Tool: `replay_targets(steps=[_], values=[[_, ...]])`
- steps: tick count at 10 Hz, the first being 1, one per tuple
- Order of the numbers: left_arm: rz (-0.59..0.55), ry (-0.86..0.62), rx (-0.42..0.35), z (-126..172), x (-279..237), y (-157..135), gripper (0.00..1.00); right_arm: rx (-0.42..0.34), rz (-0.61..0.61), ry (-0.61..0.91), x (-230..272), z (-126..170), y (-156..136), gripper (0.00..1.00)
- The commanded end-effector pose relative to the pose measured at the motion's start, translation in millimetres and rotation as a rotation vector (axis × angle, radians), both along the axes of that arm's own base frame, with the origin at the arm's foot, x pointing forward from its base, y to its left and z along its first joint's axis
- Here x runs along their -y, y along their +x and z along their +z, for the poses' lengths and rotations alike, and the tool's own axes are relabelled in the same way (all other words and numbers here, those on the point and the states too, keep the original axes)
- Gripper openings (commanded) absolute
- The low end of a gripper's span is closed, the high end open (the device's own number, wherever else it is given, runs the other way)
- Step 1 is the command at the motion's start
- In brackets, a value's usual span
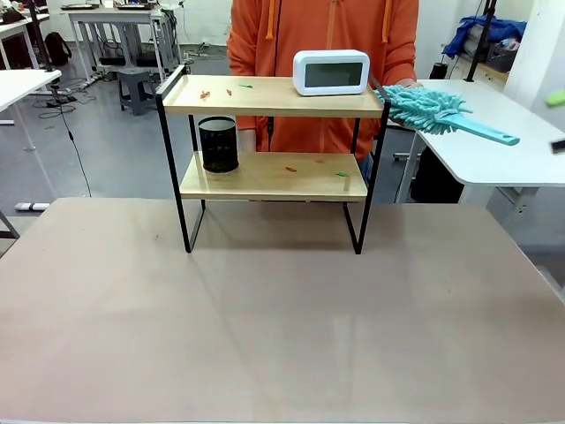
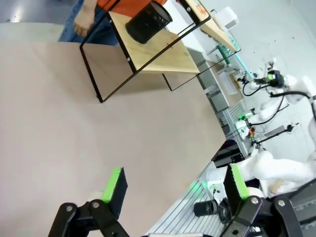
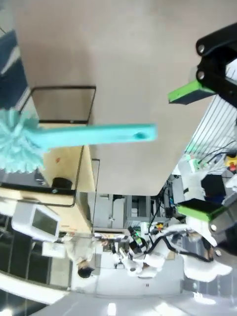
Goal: Clean the shelf.
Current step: Pick up the Duster from the human.
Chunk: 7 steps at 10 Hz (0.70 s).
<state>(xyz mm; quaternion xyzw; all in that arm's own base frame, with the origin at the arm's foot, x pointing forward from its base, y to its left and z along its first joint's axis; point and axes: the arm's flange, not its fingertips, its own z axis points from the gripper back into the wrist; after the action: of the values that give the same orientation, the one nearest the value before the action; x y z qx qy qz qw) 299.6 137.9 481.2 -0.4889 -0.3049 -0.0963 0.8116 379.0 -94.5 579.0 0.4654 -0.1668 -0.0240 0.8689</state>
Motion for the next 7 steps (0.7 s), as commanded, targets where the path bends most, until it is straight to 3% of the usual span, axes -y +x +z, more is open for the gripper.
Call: replay_targets(steps=[1,4,7], values=[[-0.006,-0.014,0.032,1.1,-0.1,1.4,1.0,-0.048,-0.001,-0.001,-8.1,-2.6,53.3,1.0],[-0.006,-0.014,0.032,1.1,-0.1,1.4,1.0,-0.167,0.037,0.087,-24.5,-26.5,99.4,1.0],[-0.006,-0.014,0.032,1.1,-0.1,1.4,1.0,-0.263,0.011,0.211,-37.3,-42.7,116.6,1.0]])
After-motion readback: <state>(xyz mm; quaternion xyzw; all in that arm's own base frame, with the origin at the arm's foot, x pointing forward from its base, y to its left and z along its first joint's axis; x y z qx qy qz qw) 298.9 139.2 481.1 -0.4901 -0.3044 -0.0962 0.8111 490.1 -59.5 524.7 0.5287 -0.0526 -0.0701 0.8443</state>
